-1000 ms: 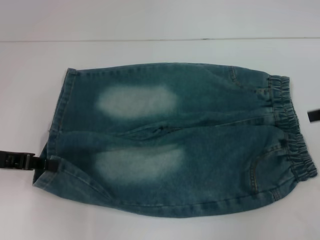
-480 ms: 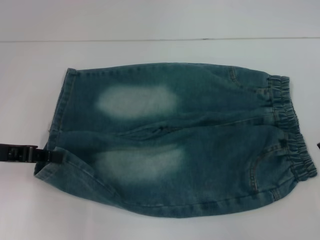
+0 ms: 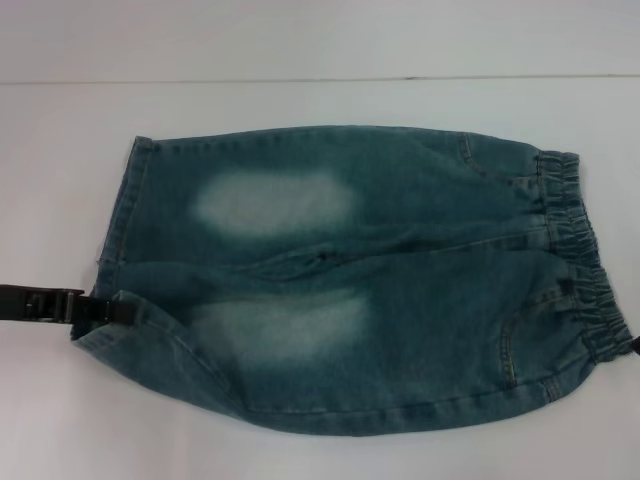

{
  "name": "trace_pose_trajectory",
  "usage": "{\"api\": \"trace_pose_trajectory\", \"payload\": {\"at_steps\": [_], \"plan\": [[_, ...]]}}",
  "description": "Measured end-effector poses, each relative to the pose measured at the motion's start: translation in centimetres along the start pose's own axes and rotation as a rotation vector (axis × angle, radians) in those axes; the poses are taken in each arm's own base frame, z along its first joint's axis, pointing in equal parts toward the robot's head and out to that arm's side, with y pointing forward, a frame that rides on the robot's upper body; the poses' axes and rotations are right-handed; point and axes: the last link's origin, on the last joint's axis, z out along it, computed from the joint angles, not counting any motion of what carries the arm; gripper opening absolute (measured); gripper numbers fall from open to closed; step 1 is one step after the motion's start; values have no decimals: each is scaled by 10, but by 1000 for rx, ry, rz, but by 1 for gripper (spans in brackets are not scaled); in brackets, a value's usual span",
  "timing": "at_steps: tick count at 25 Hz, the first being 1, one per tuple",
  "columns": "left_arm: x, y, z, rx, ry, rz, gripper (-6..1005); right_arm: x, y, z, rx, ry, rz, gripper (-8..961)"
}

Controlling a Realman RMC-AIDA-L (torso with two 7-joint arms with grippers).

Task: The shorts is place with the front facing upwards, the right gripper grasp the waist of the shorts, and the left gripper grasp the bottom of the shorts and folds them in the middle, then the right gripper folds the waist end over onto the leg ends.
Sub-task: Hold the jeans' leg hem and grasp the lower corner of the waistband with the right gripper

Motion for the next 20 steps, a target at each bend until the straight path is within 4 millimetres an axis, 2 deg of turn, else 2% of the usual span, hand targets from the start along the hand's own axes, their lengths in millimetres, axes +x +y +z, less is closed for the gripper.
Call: {"api": "trace_pose_trajectory", "payload": {"at_steps": [20], "plan": [[5,3,2,-10,9,17,27,-12,6,23,30,86,-44,790]]}}
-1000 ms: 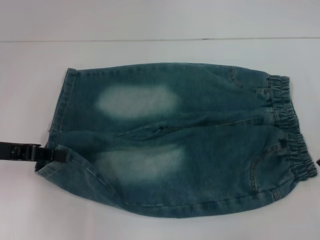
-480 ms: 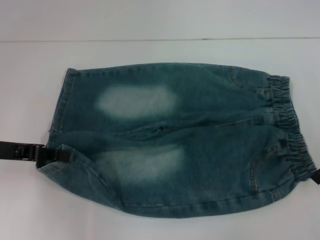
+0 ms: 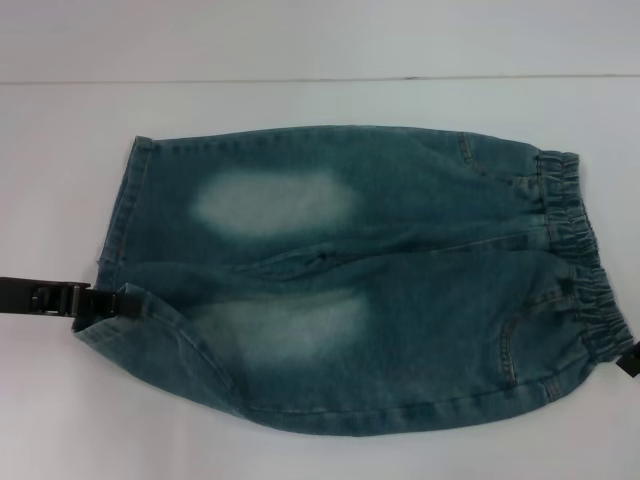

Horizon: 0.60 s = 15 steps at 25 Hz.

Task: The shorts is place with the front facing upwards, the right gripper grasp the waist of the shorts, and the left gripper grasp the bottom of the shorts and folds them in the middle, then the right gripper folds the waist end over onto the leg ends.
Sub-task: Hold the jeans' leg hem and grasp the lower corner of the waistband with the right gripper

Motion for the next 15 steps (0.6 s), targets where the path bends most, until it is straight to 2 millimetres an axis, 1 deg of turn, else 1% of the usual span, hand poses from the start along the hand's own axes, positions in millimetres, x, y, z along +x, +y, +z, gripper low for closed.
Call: {"api": "trace_pose_trajectory", "payload": {"at_steps": [7,15], "plan": [[0,0,0,2,3,1,27,-7,4,5,1,-4,-19,791],[1,-1,-1,5,11,-4,27,-9,7,8,-8,-3,-26,790]]}}
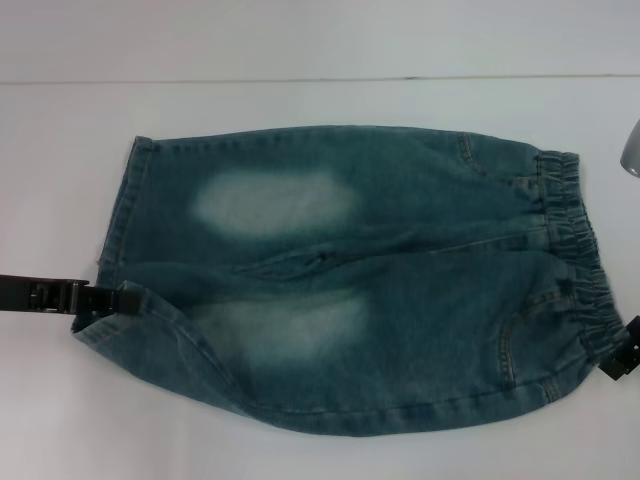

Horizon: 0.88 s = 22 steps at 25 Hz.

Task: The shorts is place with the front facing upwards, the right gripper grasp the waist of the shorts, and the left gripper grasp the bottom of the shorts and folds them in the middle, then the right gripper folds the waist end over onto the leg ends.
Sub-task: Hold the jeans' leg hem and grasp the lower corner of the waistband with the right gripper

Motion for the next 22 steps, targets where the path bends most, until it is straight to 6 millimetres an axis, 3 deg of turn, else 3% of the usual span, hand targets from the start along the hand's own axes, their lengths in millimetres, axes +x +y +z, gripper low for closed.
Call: {"api": "trace_pose_trajectory", "payload": {"at_steps": [22], "plan": [[0,0,2,4,0,0,27,1,-2,-5,-65,-112,13,790]]}}
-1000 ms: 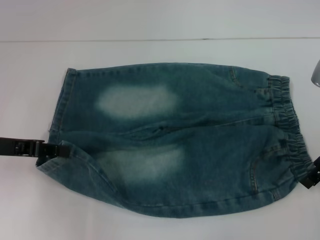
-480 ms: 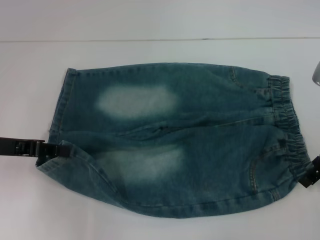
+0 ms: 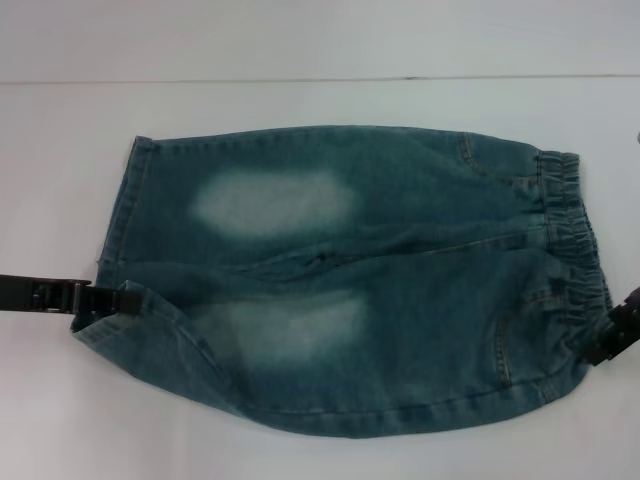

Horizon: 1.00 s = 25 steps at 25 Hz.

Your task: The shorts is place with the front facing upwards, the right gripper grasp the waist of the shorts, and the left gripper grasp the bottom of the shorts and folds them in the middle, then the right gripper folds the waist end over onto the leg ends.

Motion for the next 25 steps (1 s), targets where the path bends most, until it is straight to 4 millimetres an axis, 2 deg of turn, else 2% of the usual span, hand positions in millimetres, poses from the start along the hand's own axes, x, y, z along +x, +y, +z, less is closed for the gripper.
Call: {"api": "trace_pose_trajectory", "payload": {"at_steps": [12,17,22,25], "plan": [[0,0,1,0,-1,-1,26,3,2,5,-56,-55,8,791],[-1,0,1,2,1,-2,26,1,1,7,-51,-76,5,678],[-1,-1,2,3,1,-4,26,0,1,10,-45,-90,3,443],[-1,0,2,1,0,-3,27,-1,0,10,-40,-100,8,335]]}}
